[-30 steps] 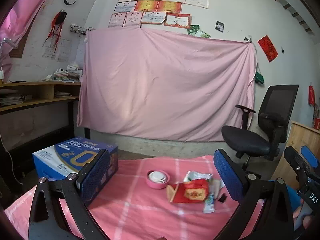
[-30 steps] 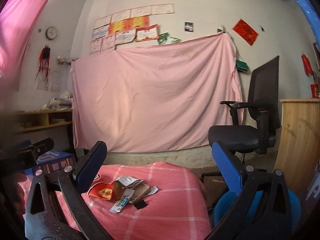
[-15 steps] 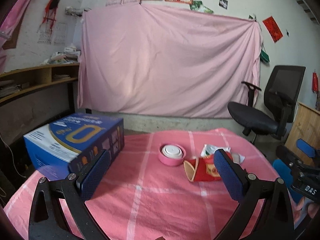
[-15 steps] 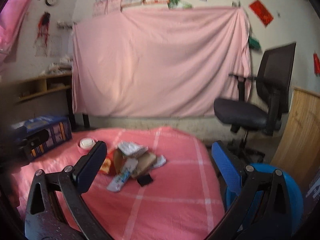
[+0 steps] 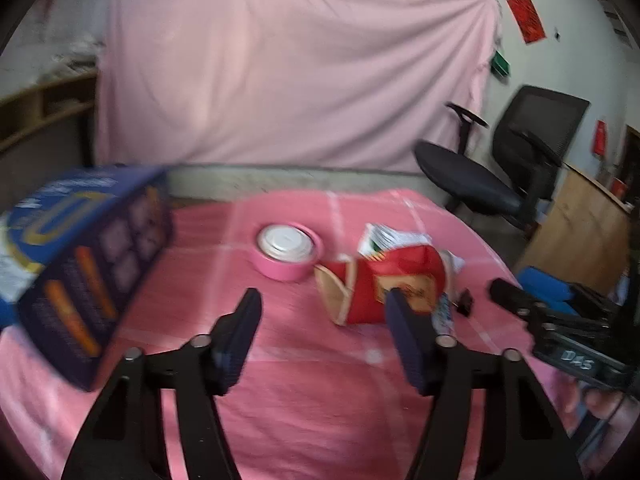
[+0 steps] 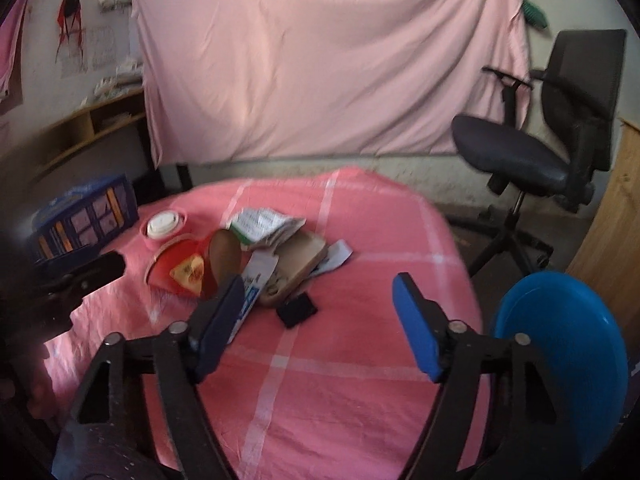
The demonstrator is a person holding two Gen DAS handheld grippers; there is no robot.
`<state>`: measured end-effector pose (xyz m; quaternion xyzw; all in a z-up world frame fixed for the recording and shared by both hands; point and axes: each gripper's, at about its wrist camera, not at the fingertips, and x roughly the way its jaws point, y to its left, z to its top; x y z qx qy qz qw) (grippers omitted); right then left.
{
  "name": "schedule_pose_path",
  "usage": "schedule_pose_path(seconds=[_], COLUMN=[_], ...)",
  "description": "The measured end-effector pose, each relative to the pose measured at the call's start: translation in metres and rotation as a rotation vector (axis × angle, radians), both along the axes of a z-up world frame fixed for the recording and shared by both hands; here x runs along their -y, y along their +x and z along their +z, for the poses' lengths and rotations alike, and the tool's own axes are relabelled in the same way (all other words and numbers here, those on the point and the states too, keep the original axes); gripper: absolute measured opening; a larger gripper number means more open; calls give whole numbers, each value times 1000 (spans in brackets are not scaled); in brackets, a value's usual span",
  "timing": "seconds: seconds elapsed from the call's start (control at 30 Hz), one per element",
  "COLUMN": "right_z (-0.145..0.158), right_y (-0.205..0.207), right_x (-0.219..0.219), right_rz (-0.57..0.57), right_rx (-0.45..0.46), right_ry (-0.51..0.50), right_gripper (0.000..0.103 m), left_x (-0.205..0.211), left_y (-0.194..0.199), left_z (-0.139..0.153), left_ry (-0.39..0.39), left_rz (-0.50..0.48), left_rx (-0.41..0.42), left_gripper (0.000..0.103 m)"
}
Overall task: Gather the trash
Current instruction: 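Move the left tool back to the bed and grasp the stacked red paper cups, then grasp the black binder clip with the right tool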
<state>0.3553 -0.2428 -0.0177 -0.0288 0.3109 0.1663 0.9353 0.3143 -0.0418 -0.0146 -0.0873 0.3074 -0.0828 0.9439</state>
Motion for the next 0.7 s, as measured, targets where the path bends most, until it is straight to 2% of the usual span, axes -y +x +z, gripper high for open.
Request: schedule_pose_path(seconds=[0.1, 0.2, 0.3, 0.37, 0.43, 0.47, 0.5, 0.7], right_z=[-10, -19, -26, -28, -29, -29, -29, -27], right_y=[11, 21, 30, 34, 35, 35, 35, 28], right_x=[-6, -7, -9, -11, -15, -17, -19, -20], right_rz=[24, 38, 37, 46, 52, 58, 65, 100], right_rx=[-80, -148, -201, -216, -221, -219, -216, -210], right_ry=[-20, -18, -9, 1, -10, -22, -25, -15], right_gripper=[84, 75, 74, 74, 73, 68, 56, 56], left_x=[-1, -3, -6, -9, -12, -13, -13, -8], left_y=[9, 16, 20, 23, 24, 23, 22, 14], left_z=[-1, -3, -3, -3, -4, -3, -2, 5], left_ry=[-46, -75, -100, -120, -129, -129, -128, -88], left_rz=[-59, -82, -85, -79, -76, -78, -85, -103], left_rx=[-44, -74, -99, -118, -131, -132, -130, -108], left_gripper=[37, 33, 33, 30, 23, 22, 18, 3])
